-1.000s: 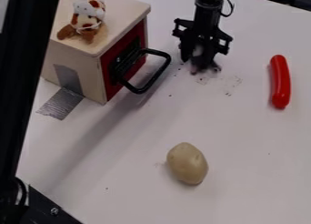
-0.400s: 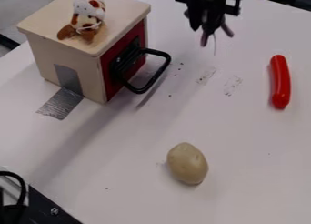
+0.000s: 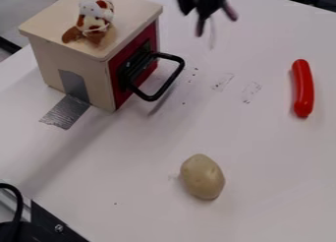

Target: Move the gray object to the bottom of the table

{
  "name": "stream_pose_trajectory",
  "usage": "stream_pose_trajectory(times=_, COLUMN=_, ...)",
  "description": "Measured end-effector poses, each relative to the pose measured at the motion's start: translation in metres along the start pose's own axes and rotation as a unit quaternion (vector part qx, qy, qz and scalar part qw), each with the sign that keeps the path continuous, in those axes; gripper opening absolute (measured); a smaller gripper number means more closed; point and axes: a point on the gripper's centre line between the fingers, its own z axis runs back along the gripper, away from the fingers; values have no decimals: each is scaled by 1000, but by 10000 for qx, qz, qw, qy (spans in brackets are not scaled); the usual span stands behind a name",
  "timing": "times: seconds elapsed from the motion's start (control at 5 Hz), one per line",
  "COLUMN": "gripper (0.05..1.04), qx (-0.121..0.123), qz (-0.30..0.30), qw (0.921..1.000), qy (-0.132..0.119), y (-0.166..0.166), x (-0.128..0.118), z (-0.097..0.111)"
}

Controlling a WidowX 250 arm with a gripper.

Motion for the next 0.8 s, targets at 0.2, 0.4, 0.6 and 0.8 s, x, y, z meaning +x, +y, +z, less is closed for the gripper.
stream_pose_trajectory(times=0.2, gripper=338, qx=156, qz=86, qw=9998, qy=131, y=24, x=-49, z=6)
stream_pose_trajectory(times=0.4, gripper=338, qx=298, qz=124, qw=9990, qy=323, y=45, x=-101, z=1)
stream_pose_trajectory(times=0.6, gripper=338, qx=478, qz=146, qw=9976, qy=484, y=58, x=-152, z=-3)
stream_pose_trajectory(times=0.8, gripper=338, qx=548, qz=261, qw=9963, qy=609, y=64, x=-170, z=-6)
